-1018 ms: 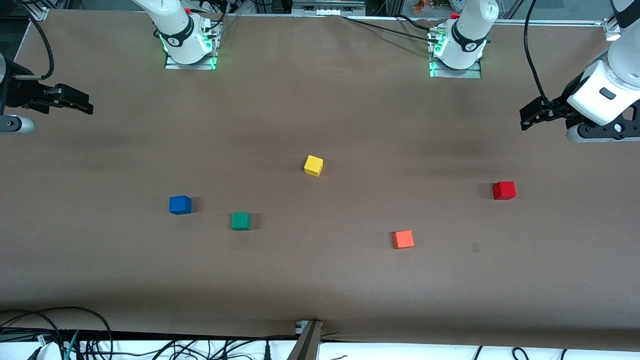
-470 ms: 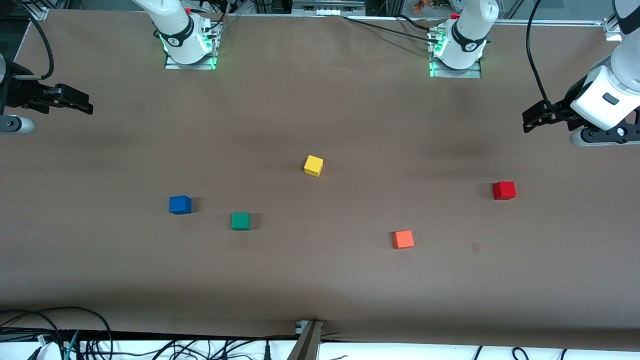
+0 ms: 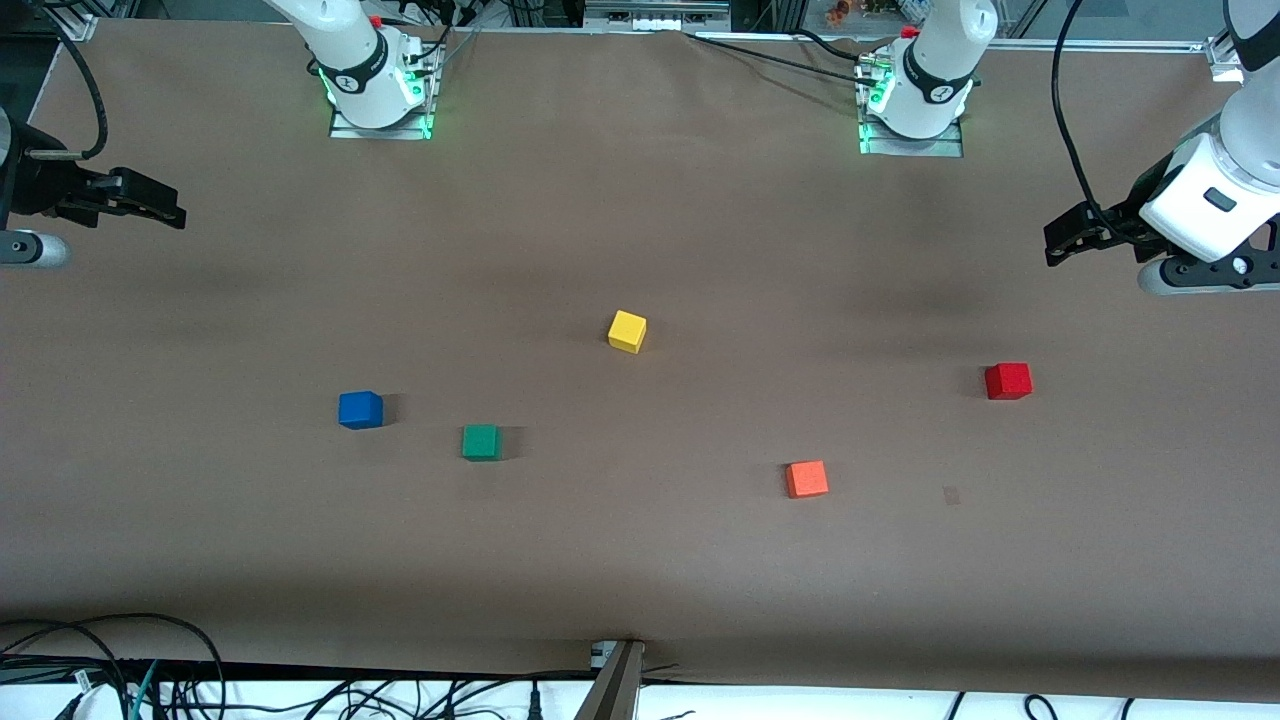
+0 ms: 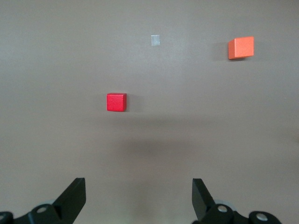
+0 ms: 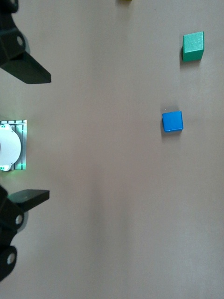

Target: Pass red block to right arm, stack on blue

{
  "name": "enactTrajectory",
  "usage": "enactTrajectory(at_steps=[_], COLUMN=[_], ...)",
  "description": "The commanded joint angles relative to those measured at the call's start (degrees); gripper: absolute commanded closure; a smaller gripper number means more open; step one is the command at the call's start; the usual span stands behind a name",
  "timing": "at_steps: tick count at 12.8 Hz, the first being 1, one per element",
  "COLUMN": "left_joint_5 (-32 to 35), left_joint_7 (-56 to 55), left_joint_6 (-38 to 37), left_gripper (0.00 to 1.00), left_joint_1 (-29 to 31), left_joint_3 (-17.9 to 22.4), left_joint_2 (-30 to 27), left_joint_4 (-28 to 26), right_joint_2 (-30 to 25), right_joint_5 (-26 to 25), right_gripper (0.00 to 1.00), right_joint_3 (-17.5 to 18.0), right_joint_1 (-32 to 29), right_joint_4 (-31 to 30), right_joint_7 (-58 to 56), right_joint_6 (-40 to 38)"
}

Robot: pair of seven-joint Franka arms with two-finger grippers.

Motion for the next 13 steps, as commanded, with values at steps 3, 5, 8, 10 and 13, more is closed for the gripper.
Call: enactTrajectory(at_steps=[3,5,8,10,13], left_joint_5=[0.28,-0.59,0.28,0.19,0.19], left_joint_7=[0.40,3.98,6.63,9.97,10.24], left_joint_6=[-1.36,-0.66,3.89,8.54,18.30], left_gripper=[0.00,0.00,0.00,0.00,0.00], left_joint_1=[0.98,5.36,6.96,8.63,10.29], left_joint_3=[0.47,0.38,0.38,0.29,0.29], left_joint_2=[4.69,6.70,11.80,15.22,20.14], left_joint_4=[4.33,4.33,3.29,1.96,-2.24], right_joint_2=[-0.27,-0.27,-0.36,-0.27,-0.18], right_joint_5=[0.15,0.24,0.15,0.24,0.33], right_gripper=[0.00,0.00,0.00,0.00,0.00], right_joint_3=[-0.02,-0.02,-0.02,-0.02,-0.02], right_joint_1=[-0.24,-0.24,-0.33,-0.33,-0.33], right_joint_4=[0.09,0.18,0.09,0.18,0.18], right_joint_7=[-0.47,-0.47,-0.47,-0.38,-0.38], right_joint_6=[-0.24,-0.24,-0.24,-0.16,-0.07])
